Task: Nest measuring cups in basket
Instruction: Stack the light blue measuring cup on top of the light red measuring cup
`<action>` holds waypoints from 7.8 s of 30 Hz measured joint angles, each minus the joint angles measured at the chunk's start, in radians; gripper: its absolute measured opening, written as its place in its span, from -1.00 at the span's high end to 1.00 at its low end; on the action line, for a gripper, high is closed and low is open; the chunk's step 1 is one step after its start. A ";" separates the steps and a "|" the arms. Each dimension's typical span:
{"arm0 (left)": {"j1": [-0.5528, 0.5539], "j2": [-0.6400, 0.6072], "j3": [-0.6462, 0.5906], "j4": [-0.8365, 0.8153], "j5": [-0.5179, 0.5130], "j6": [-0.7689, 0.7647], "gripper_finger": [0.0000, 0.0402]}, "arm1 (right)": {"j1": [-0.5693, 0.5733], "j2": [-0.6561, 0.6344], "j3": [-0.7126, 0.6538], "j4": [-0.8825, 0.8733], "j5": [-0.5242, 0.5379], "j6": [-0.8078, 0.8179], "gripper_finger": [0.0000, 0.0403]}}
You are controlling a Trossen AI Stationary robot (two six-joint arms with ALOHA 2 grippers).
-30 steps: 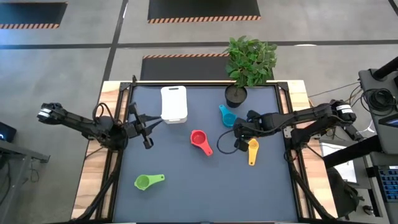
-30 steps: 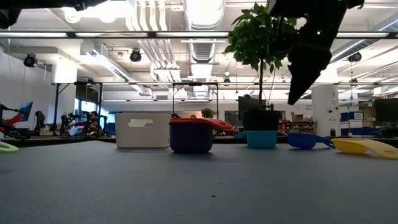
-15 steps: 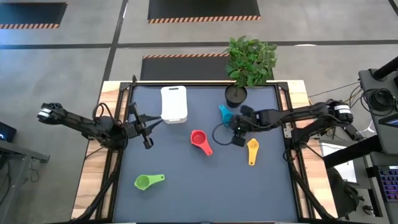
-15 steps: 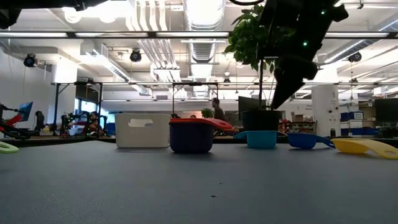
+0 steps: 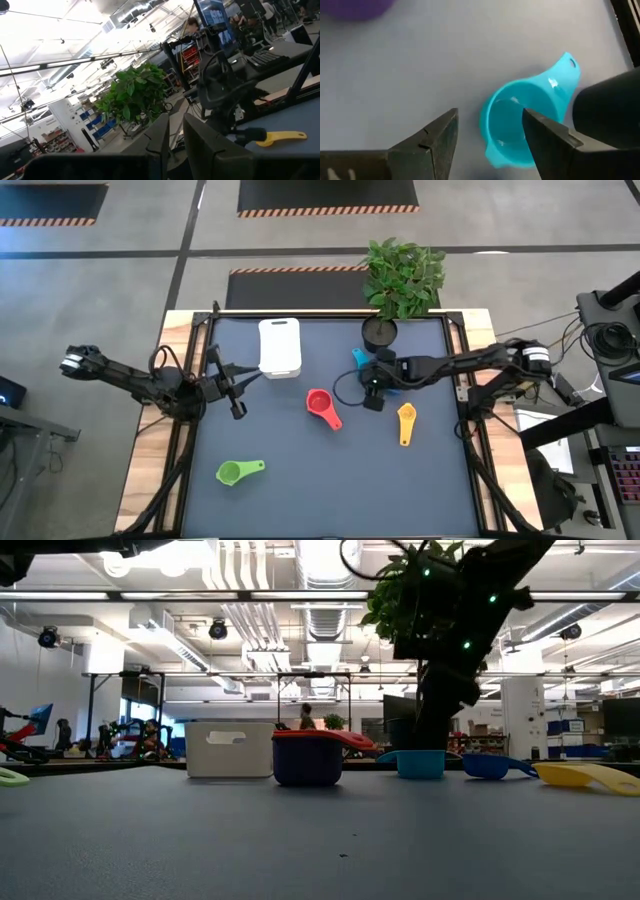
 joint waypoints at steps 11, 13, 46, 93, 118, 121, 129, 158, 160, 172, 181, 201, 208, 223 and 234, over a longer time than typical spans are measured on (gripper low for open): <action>0.000 0.002 0.000 0.000 -0.001 0.009 0.81 | -0.052 0.088 0.001 0.025 0.026 0.021 0.16; 0.000 0.002 0.000 0.000 -0.001 0.009 0.81 | -0.052 0.091 0.001 0.024 0.026 0.016 0.24; 0.000 0.006 0.000 0.001 -0.005 0.018 0.81 | 0.389 0.030 0.003 -0.067 -0.208 0.238 0.94; 0.000 0.009 0.000 0.008 -0.005 0.018 0.81 | 0.528 0.060 0.035 -0.209 -0.240 0.616 0.96; 0.000 0.009 0.000 0.012 -0.004 0.034 0.81 | 0.492 -0.005 0.120 -0.335 0.065 0.646 0.94; 0.000 0.009 0.000 0.012 -0.004 0.035 0.81 | 0.490 -0.005 0.121 -0.279 0.050 0.614 0.84; 0.000 0.009 0.000 0.012 -0.004 0.037 0.81 | 0.481 0.020 0.121 -0.222 0.083 0.553 0.35; 0.001 0.008 0.000 0.011 -0.004 0.037 0.81 | 0.464 0.183 0.120 -0.196 0.078 0.470 0.92; 0.001 0.008 0.000 0.011 -0.004 0.037 0.81 | 0.463 0.163 0.121 -0.209 0.078 0.465 0.92; 0.001 0.007 0.000 0.014 -0.004 0.037 0.81 | 0.340 0.163 0.403 -0.334 0.039 0.262 0.93; 0.001 0.004 0.000 0.026 -0.004 0.037 0.81 | 0.270 0.255 0.551 -0.270 -0.035 0.146 0.94; 0.001 0.002 0.000 0.027 -0.004 0.037 0.81 | 0.246 0.428 0.654 -0.247 -0.046 0.046 0.94; 0.001 0.002 0.000 0.028 -0.004 0.037 0.81 | 0.245 0.428 0.655 -0.219 -0.054 0.039 0.85; 0.001 0.002 0.000 0.031 -0.004 0.037 0.81 | 0.244 0.429 0.655 -0.200 -0.053 0.037 0.44; 0.001 0.002 0.000 0.033 -0.004 0.037 0.81 | 0.230 0.396 0.702 -0.356 -0.039 0.066 0.78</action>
